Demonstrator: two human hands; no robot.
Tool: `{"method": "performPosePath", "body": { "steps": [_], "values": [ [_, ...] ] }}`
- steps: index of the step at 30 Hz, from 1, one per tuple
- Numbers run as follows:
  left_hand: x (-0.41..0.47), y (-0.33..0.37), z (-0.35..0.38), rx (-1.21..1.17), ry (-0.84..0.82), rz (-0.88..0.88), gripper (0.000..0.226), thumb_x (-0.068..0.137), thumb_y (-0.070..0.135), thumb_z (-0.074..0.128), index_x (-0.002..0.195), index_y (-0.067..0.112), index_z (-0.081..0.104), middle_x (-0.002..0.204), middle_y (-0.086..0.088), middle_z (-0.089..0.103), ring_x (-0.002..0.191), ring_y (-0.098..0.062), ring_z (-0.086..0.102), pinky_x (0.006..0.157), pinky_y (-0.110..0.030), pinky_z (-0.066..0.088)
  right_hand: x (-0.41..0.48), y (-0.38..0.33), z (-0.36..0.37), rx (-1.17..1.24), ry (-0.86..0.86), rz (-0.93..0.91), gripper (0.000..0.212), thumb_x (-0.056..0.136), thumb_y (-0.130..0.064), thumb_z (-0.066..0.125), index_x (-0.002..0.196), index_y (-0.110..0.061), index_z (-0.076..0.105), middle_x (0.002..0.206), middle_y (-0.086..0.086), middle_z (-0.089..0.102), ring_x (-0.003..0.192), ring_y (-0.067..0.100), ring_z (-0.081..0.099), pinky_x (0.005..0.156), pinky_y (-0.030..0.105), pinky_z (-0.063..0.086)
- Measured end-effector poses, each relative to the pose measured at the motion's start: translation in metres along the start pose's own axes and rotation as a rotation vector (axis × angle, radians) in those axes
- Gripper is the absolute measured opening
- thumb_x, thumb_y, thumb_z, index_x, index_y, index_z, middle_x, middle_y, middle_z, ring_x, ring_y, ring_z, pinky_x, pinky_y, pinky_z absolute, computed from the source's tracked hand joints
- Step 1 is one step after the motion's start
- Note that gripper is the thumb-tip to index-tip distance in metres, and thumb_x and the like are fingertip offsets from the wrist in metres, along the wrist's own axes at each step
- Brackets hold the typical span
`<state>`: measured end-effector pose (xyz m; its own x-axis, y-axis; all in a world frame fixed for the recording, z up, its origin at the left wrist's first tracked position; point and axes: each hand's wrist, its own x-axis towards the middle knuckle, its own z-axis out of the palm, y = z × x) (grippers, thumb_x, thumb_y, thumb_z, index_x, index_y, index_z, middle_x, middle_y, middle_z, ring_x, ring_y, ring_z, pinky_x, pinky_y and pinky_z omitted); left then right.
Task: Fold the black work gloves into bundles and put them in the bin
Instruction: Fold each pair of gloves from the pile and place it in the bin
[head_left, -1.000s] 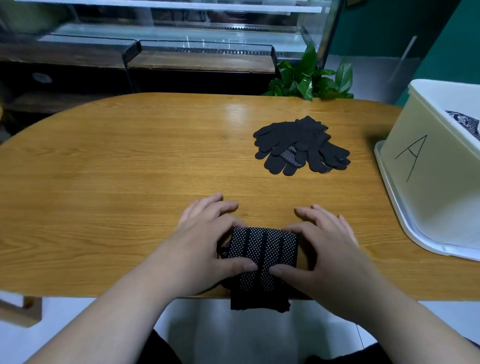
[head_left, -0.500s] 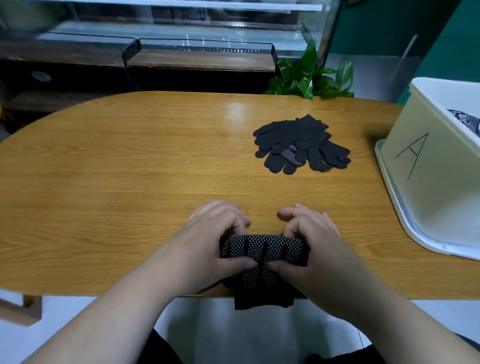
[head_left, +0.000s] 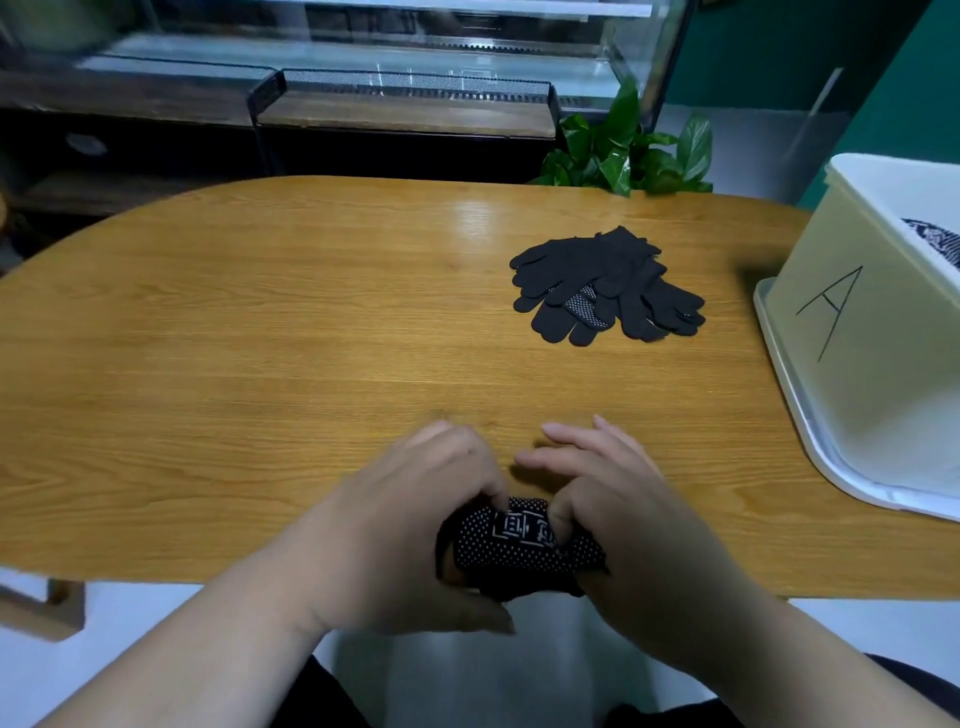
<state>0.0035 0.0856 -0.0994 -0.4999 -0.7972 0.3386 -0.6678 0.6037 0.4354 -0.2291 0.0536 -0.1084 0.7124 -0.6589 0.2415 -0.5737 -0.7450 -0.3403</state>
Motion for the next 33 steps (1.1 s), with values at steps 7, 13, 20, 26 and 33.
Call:
{"method": "performPosePath", "body": {
  "steps": [7, 13, 20, 26, 33],
  "values": [
    [-0.001, -0.004, 0.006, 0.108, 0.114, 0.059, 0.035, 0.074, 0.033, 0.079, 0.102, 0.029, 0.058, 0.106, 0.009, 0.057, 0.096, -0.017, 0.056, 0.081, -0.038, 0.048, 0.0, 0.001, 0.001, 0.059, 0.086, 0.025, 0.059, 0.068, 0.001, 0.074, 0.082, -0.04, 0.033, 0.136, -0.018, 0.056, 0.142, 0.0, 0.029, 0.119, 0.031, 0.022],
    [0.003, -0.014, 0.011, 0.167, 0.129, 0.055, 0.017, 0.08, 0.035, 0.069, 0.096, 0.028, 0.07, 0.11, 0.011, 0.062, 0.1, -0.015, 0.059, 0.084, -0.037, 0.046, -0.001, 0.001, 0.0, 0.127, 0.14, 0.01, 0.048, 0.072, -0.001, 0.071, 0.086, -0.035, 0.04, 0.133, -0.014, 0.056, 0.139, 0.014, 0.04, 0.107, 0.044, 0.042],
    [0.002, -0.023, 0.009, 0.095, 0.124, 0.013, 0.019, 0.083, 0.035, 0.067, 0.102, 0.034, 0.065, 0.115, 0.014, 0.065, 0.103, -0.013, 0.062, 0.086, -0.041, 0.049, -0.003, 0.003, 0.001, 0.2, 0.131, -0.042, 0.025, 0.077, -0.025, 0.062, 0.097, -0.034, 0.051, 0.137, -0.018, 0.05, 0.143, 0.013, 0.037, 0.106, 0.044, 0.044],
    [0.002, -0.027, 0.008, 0.066, 0.118, -0.011, 0.019, 0.084, 0.033, 0.067, 0.102, 0.03, 0.07, 0.118, 0.014, 0.066, 0.106, -0.013, 0.062, 0.087, -0.043, 0.05, -0.009, 0.002, -0.004, 0.041, 0.193, -0.111, 0.027, 0.079, -0.052, 0.072, 0.094, -0.028, 0.072, 0.119, -0.004, 0.058, 0.115, 0.021, 0.052, 0.092, 0.042, 0.043],
    [-0.001, -0.019, 0.004, 0.041, 0.122, -0.066, 0.022, 0.083, 0.034, 0.066, 0.102, 0.026, 0.072, 0.127, 0.01, 0.062, 0.127, -0.013, 0.052, 0.099, -0.045, 0.045, -0.014, 0.005, -0.007, -0.114, 0.236, -0.086, 0.014, 0.089, -0.032, 0.063, 0.087, -0.026, 0.075, 0.088, -0.011, 0.063, 0.086, 0.018, 0.058, 0.081, 0.04, 0.042]
  ]
}}
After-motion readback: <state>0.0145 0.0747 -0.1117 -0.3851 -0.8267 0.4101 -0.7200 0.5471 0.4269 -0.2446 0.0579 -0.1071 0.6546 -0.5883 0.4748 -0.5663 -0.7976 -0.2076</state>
